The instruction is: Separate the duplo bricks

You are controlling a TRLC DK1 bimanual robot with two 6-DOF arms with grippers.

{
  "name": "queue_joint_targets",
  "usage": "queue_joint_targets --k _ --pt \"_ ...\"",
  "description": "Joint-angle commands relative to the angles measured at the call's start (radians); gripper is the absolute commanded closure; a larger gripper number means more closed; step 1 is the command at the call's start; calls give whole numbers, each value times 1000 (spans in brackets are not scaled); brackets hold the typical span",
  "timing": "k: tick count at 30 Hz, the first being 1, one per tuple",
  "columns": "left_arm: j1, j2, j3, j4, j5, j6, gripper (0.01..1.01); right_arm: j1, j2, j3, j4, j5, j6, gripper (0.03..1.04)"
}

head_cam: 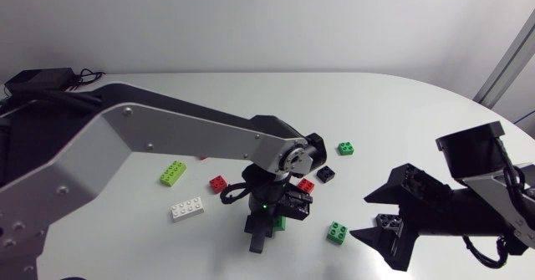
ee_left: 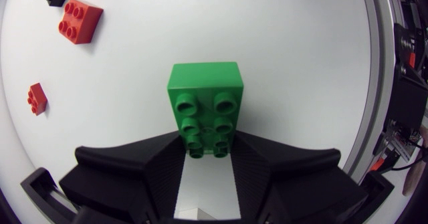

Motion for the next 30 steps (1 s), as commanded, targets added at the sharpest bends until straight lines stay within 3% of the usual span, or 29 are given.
queue_joint_targets --k 1,3,8,11,19,30 --pt "-9 37 47 -27 -12 -4 825 13 20 -41 25 26 -59 87" --pt "-9 39 64 -42 -14 -7 770 16 40 -45 35 34 -75 87" --pt "-8 33 87 -65 -14 -8 425 22 87 -41 58 34 -92 87" --pt "-9 28 92 -71 -12 -8 298 34 119 -35 78 34 -92 87" --pt "-6 28 100 -74 -12 -13 267 57 152 -38 100 32 -92 87" --pt "103 31 81 -34 -14 -13 259 91 227 -33 138 46 -89 87"
